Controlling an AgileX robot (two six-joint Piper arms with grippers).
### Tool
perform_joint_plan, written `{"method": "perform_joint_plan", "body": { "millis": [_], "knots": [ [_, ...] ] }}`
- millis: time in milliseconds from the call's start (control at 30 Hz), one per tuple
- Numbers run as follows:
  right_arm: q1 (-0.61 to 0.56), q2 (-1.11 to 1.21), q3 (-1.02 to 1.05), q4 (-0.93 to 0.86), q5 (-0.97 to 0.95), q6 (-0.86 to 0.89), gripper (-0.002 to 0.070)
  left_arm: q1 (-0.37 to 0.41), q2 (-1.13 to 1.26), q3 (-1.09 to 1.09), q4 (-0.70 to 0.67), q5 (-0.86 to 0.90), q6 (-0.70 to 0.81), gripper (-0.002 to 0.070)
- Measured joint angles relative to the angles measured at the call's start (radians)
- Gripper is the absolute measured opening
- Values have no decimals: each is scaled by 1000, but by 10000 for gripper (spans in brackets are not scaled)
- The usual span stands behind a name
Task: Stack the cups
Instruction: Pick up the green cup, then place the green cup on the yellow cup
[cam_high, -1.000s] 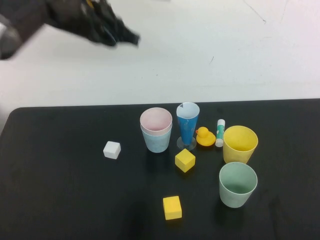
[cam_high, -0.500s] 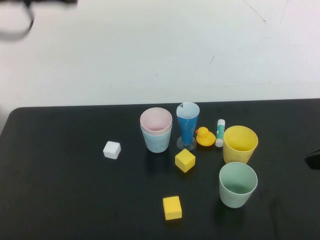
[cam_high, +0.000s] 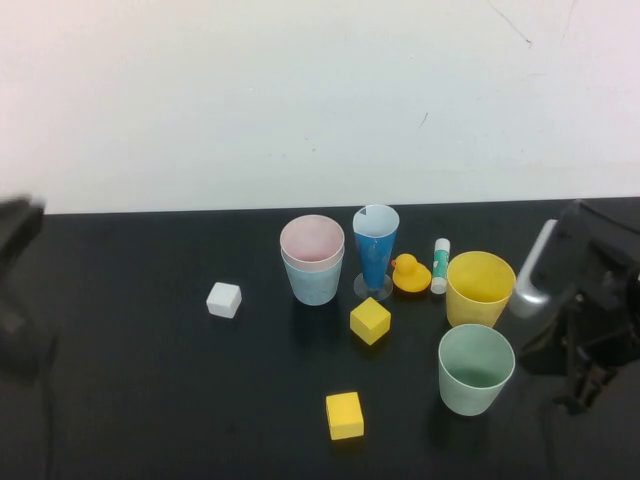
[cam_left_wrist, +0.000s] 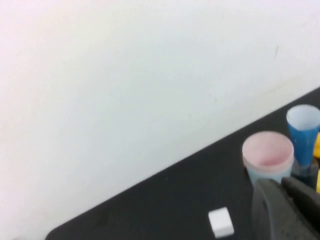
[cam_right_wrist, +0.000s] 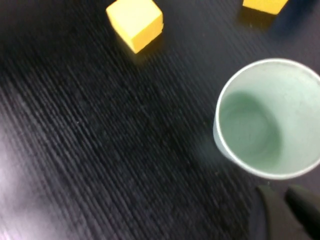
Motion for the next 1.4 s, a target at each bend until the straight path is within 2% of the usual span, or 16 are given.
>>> {"method": "perform_joint_plan", "body": {
  "millis": [233, 333, 567, 733, 833, 933, 1000, 1267, 1400],
  "knots": [
    [1, 143, -110, 2, -31, 2, 360, 0, -270, 230, 39, -6, 4, 1],
    [1, 224, -156, 4, -60, 8, 400, 0, -357, 292, 57, -6, 4, 1],
    [1, 401, -235, 6, -100, 28, 414, 0, -450, 353, 68, 0, 5, 2],
    [1, 455, -266, 6, -108, 28, 383, 0, -452, 353, 70, 8, 6, 2],
    [1, 461, -266, 6, -109, 17, 267, 0, -452, 353, 72, 8, 7, 2],
    [1, 463, -271, 6, -91, 11, 90, 0, -452, 353, 72, 8, 8, 2],
    [1, 463, -282, 6, -58, 10, 41, 0, -452, 353, 72, 8, 8, 1],
    [3, 444, -467, -10, 198, 38, 20, 0, -459, 405, 91, -42, 13, 1],
    [3, 388, -612, -122, 226, 137, 20, 0, -459, 421, 91, -65, 12, 1]
  ]
}}
